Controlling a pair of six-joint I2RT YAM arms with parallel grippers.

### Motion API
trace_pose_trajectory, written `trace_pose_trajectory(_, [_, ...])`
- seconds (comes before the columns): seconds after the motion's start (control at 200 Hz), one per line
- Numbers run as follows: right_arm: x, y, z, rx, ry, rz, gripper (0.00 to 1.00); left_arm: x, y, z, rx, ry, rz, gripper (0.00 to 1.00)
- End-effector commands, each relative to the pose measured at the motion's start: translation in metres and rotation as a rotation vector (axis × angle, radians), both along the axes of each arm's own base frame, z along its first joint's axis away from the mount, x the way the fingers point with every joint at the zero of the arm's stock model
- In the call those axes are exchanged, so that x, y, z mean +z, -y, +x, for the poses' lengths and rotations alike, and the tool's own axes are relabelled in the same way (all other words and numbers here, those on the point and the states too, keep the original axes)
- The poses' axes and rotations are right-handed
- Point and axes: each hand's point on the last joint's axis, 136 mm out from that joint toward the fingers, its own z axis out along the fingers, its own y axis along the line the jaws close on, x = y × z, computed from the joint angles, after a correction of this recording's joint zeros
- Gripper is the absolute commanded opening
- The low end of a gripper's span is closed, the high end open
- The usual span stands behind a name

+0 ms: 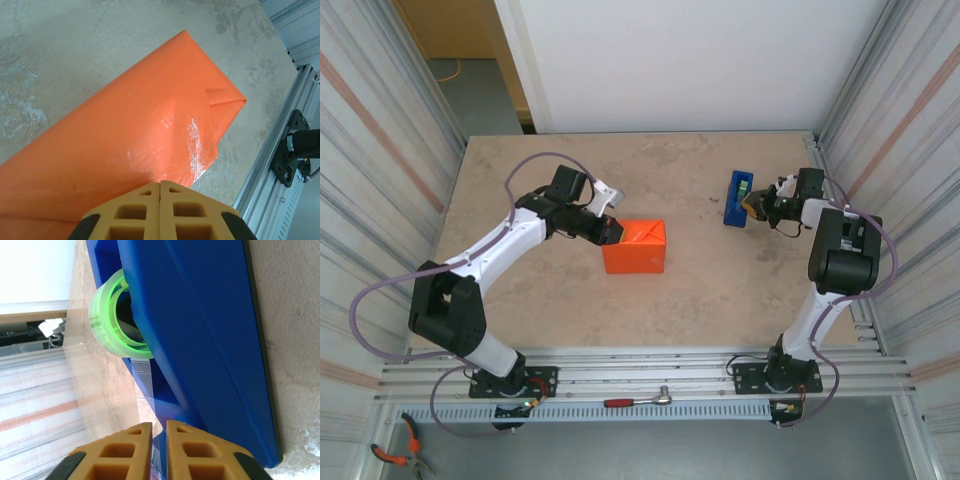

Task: Wrap the gift box in paper

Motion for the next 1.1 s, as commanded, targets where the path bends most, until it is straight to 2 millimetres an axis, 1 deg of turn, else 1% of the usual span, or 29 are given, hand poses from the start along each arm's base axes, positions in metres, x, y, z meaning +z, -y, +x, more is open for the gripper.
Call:
trace_pose_trajectory(0.0, [0.006, -0.009, 0.004, 0.037, 0.012, 0.034, 0.11, -0.028, -0.001, -0.018, -0.018, -0.091, 0.053, 0.00])
trace_pose_trajectory(0.095, [0.010, -0.010, 0.004, 0.036, 0.020, 0.042, 0.06, -0.028, -0.002, -0.018, -0.017, -0.092, 0.055, 0.00])
trace_pose_trajectory(0.18, [0.018, -0.012, 0.003, 0.034, 0.038, 0.060, 0.00, -0.029, -0.002, -0.018, -0.017, -0.095, 0.056, 0.00])
trace_pose_trajectory(0.431, [0.049, -0.017, 0.003, 0.018, 0.104, 0.098, 0.00, -0.030, -0.001, -0.018, -0.019, -0.097, 0.061, 0.00])
trace_pose_trajectory(0.581, [0.062, -0.020, 0.001, 0.012, 0.133, 0.099, 0.00, -0.031, -0.001, -0.019, -0.020, -0.096, 0.064, 0.00])
trace_pose_trajectory(0.847, [0.068, -0.022, -0.010, -0.002, 0.140, 0.106, 0.00, -0.031, -0.001, -0.019, -0.021, -0.096, 0.065, 0.00])
trace_pose_trajectory(1.092, [0.062, -0.028, -0.029, -0.008, 0.121, 0.097, 0.00, -0.032, -0.001, -0.020, -0.022, -0.098, 0.070, 0.00])
